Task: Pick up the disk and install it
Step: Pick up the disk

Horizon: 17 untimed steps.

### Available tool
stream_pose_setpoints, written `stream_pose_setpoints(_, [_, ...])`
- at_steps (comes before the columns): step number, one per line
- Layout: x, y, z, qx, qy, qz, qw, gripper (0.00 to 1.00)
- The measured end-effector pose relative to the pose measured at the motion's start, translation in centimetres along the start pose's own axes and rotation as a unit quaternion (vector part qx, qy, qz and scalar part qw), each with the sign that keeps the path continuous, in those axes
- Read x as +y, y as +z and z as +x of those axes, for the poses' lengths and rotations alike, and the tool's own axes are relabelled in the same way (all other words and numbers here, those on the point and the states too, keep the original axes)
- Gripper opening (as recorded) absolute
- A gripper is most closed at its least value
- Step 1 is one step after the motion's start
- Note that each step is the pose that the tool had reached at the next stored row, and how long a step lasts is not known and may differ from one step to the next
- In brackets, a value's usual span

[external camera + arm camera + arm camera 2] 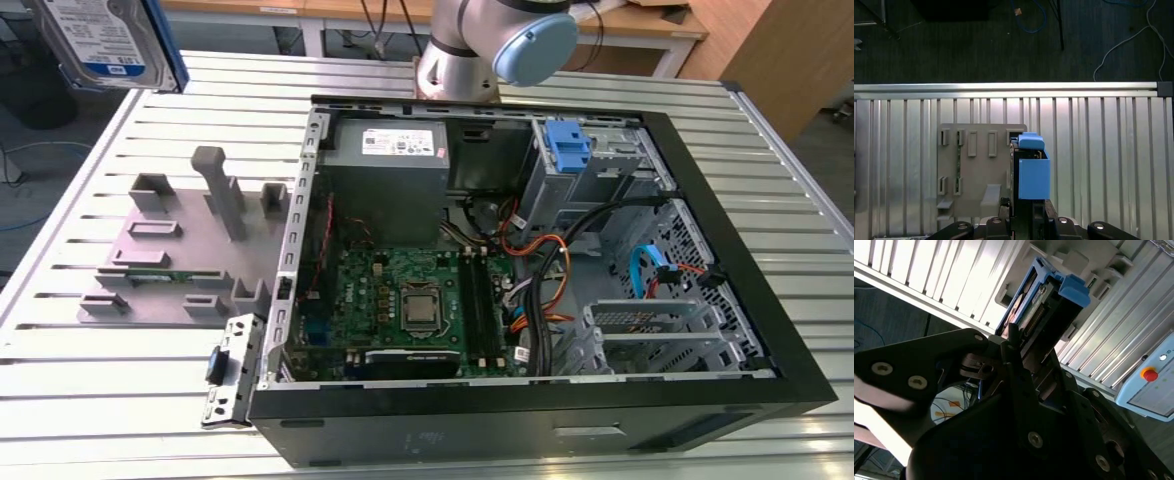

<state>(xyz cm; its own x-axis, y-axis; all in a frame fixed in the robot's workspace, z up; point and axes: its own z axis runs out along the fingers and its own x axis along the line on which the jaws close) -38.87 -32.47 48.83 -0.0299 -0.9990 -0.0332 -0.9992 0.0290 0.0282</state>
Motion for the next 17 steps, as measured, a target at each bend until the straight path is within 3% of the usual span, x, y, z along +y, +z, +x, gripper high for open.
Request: stream_pose_setpoints(17, [0.05, -1.53, -0.14, 0.0041, 0.000, 0.0001, 0.99999, 0.35])
